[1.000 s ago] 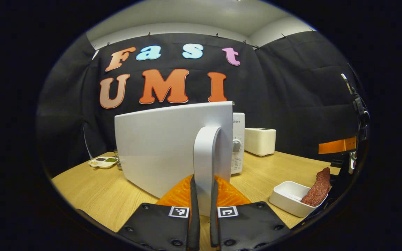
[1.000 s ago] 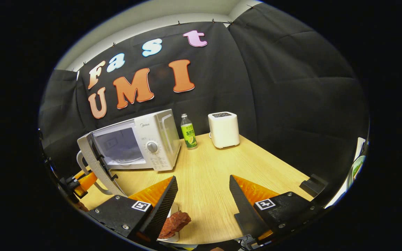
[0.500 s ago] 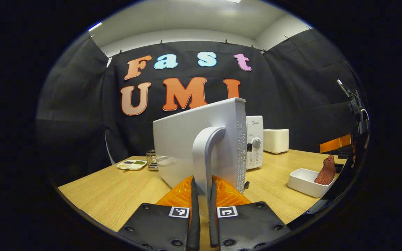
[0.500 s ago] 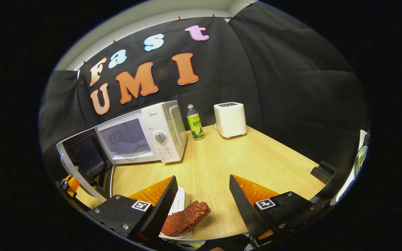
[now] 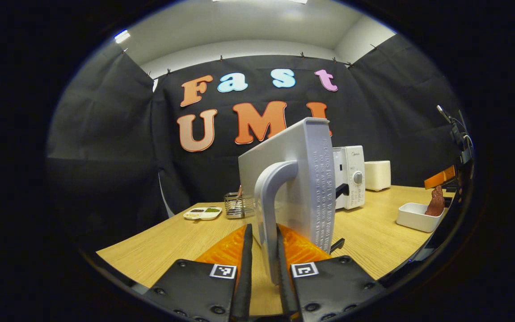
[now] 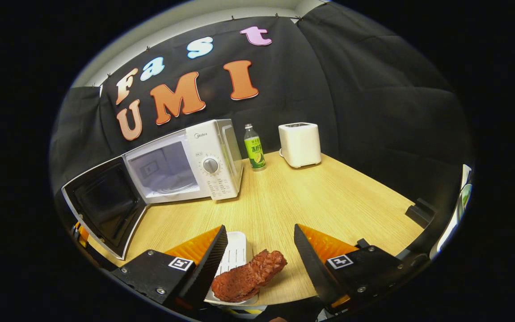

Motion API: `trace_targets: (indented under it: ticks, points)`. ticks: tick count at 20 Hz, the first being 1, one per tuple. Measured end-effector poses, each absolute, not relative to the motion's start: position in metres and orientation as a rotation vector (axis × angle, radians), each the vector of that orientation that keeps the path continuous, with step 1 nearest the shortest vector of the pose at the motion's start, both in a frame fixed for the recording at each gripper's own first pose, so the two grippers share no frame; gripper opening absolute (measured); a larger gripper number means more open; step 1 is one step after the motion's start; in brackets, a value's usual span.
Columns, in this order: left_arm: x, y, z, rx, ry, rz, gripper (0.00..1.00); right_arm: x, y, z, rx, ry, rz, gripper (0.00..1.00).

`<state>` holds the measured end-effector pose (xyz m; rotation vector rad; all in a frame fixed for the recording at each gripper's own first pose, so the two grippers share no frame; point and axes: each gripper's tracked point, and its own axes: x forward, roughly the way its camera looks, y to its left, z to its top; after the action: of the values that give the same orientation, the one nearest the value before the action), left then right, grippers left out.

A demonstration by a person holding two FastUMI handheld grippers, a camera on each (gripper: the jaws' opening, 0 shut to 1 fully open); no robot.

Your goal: Open the microwave oven with the left hand, put the food in, and close the microwave oven.

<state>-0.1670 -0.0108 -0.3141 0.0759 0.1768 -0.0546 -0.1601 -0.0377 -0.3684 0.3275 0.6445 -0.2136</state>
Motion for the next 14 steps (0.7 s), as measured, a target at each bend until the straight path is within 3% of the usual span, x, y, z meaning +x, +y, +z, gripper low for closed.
trace_targets:
  ticks: [1,2,4,5,7,8,9,10,14]
  points:
    - [-0.167,-0.005,-0.313,0.078,0.176,-0.058,0.36,-0.16,-0.036,-0.368,0.327,0.647,-0.215,0.93]
    - [-0.168,0.0,-0.313,0.079,0.177,-0.063,0.41,-0.16,-0.036,-0.369,0.325,0.651,-0.218,0.94]
    - [-0.167,0.009,-0.313,0.08,0.179,-0.082,0.66,-0.163,-0.036,-0.372,0.33,0.663,-0.222,0.94]
    - [-0.166,0.016,-0.312,0.085,0.179,-0.084,0.89,-0.164,-0.035,-0.375,0.333,0.67,-0.225,0.94]
    - [-0.165,0.029,-0.313,0.086,0.189,-0.087,0.84,-0.166,-0.035,-0.377,0.343,0.68,-0.231,0.94]
    - [-0.168,0.034,-0.312,0.085,0.193,-0.089,0.91,-0.167,-0.035,-0.378,0.349,0.685,-0.235,0.94]
    - [-0.169,0.041,-0.312,0.093,0.199,-0.087,0.91,-0.167,-0.034,-0.379,0.355,0.691,-0.234,0.94]
    - [-0.17,0.048,-0.311,0.098,0.201,-0.084,0.99,-0.169,-0.033,-0.379,0.36,0.695,-0.236,0.94]
    - [-0.175,0.069,-0.313,0.077,0.231,-0.07,0.99,-0.171,-0.031,-0.381,0.379,0.707,-0.231,0.94]
